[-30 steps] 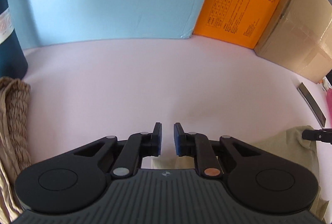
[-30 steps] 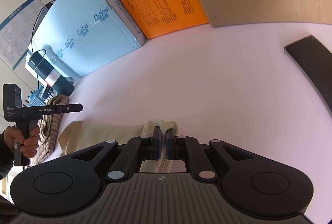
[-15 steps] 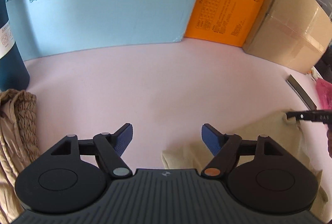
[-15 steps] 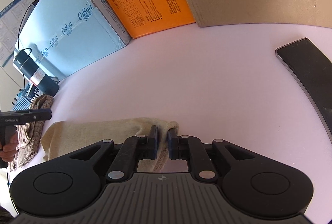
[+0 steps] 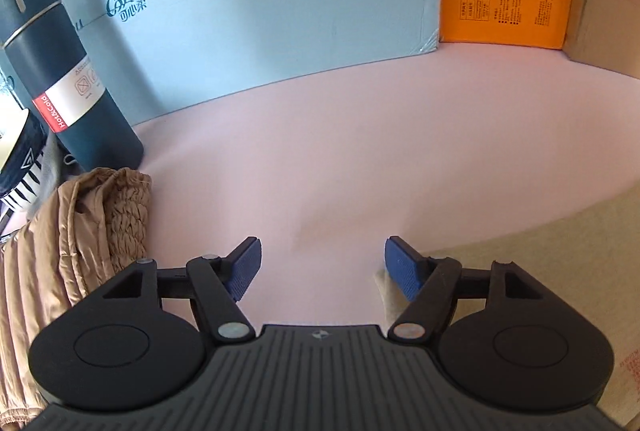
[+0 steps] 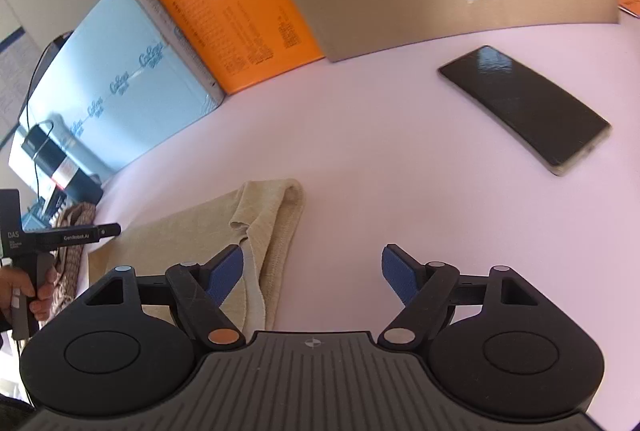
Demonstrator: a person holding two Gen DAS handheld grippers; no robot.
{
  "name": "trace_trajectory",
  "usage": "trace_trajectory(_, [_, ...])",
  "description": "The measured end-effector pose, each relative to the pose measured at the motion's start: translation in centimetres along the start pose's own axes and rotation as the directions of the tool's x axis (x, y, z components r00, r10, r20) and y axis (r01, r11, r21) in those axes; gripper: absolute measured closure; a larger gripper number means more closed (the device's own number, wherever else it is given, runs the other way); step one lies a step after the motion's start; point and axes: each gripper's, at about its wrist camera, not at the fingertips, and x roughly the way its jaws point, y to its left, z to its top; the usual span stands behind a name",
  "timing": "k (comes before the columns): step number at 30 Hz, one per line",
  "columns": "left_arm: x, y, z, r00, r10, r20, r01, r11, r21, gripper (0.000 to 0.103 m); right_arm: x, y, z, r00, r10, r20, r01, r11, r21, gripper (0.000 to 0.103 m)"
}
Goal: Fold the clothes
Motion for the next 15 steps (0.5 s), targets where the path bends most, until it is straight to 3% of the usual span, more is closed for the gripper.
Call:
trace_trajectory(5, [-0.9,-0.2,-0.3,0.997,0.078,-0.002,-0.078,0.997,-0.011,0.036,-4.5,-2.3,-4.5,0.980,-0.078,0.181,0.026,0.961,0.275,0.013])
trace_trajectory(7, [-1.3,-0.2,-0.4,0.994,0.109,-0.004,-0.109,0.994,-0.016,0.032,-5.5,-3.2,-7.3,0.966,-0.078,0.247,-0.018,0.931,0.366,0.012])
trace_trajectory(11, [-3.4,1.4,-3.3,0.999,-0.003,-0.036,0.001,0.997,-0.072,0.028,-6.7,-3.5,-9.5,0.957,-0.019,0.290,-0.096,0.921,0.377,0.010])
trace_trajectory(15, [-5.6,3.2,-6.4,0.989,-0.134,-0.064,0.124,0.983,-0.138,0.027,-7.0,-3.7,-9.3,0.970,0.102,0.221,-0.178,0.918,0.355,0.007])
